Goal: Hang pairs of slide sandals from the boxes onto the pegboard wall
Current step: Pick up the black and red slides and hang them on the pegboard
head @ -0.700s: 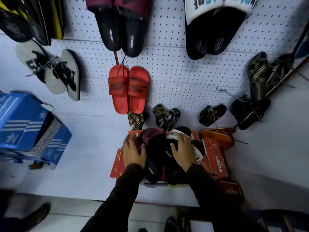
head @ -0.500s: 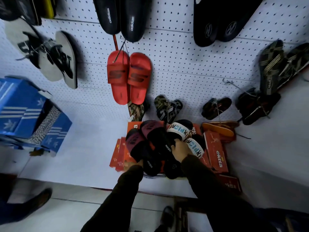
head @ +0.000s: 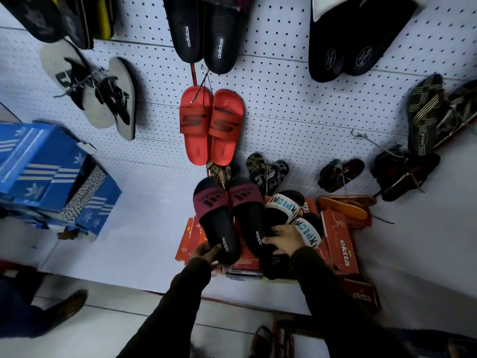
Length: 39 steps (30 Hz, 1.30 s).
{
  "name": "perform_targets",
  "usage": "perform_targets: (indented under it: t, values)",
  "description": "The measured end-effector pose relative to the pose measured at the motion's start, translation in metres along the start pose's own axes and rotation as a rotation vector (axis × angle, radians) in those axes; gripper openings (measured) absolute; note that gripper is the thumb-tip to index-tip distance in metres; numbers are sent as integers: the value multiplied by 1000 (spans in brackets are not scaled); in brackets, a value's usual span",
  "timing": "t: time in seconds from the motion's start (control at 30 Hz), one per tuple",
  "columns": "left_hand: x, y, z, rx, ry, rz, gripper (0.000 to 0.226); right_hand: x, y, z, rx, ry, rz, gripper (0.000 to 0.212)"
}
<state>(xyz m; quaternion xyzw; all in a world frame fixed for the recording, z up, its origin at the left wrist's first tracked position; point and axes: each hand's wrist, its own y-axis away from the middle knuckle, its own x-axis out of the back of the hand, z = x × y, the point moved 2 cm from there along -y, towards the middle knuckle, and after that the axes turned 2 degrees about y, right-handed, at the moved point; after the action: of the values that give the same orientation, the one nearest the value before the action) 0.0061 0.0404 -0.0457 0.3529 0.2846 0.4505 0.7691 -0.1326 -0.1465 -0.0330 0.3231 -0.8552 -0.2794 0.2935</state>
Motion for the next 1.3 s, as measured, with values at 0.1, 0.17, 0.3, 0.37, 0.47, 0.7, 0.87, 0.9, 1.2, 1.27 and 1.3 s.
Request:
perform_targets:
  t: [0.1,0.17,0.3,0.37,0.47,0.7,0.87,0.9,1.2,1.27,1.3]
  values:
    - [5,11,27,-142,0,-8,48,-6,17,-11,86,-149,8,53]
    - [7,15,47,-264,4,-41,47,-9,25,-26,156,-237,33,50]
    - [11,29,91,-488,-27,-81,50,-12,46,-66,336,-333,109,53]
    - [10,38,113,-586,-34,-103,49,-12,56,-87,418,-356,131,52]
    - [10,53,147,-720,-30,-117,45,-12,71,-118,515,-417,147,46]
    - [16,89,223,-908,11,-162,42,-15,113,-192,714,-480,198,39]
    - [18,121,282,-1010,37,-169,47,-12,142,-249,834,-540,243,47]
    - [18,128,295,-1041,39,-177,48,-10,147,-261,857,-548,242,48]
    - [-4,166,404,-1183,88,-197,47,15,167,-358,988,-523,304,50]
    - [-9,162,419,-1166,78,-194,47,18,161,-370,960,-511,313,51]
    - [-11,157,424,-1140,74,-190,48,19,157,-374,937,-506,313,51]
